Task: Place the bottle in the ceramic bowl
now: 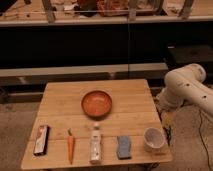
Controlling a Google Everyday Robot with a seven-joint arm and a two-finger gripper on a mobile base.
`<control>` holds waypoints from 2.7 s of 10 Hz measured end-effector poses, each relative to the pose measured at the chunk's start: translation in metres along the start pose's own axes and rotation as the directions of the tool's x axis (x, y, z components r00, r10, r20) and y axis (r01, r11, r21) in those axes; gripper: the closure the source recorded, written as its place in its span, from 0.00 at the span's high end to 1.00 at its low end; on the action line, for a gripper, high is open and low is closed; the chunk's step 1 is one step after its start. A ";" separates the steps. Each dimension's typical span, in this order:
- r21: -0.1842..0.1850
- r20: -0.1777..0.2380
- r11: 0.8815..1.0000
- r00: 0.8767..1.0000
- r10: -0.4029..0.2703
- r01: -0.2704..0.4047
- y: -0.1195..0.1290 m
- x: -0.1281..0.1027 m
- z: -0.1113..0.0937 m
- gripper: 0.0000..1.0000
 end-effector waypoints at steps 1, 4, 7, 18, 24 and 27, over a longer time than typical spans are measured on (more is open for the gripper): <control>0.000 0.000 1.000 1.000 0.000 0.000 0.000 0.000 0.000 0.80; 0.000 0.000 1.000 1.000 0.000 0.000 0.000 0.000 0.000 0.80; 0.000 0.000 1.000 1.000 0.000 0.000 0.000 0.000 0.000 0.80; 0.040 0.001 0.995 0.996 -0.087 0.087 -0.007 -0.044 0.004 0.80; 0.077 -0.002 0.980 0.983 -0.183 0.182 -0.013 -0.084 0.007 0.80; 0.096 -0.007 0.955 0.960 -0.281 0.280 -0.014 -0.112 0.009 0.80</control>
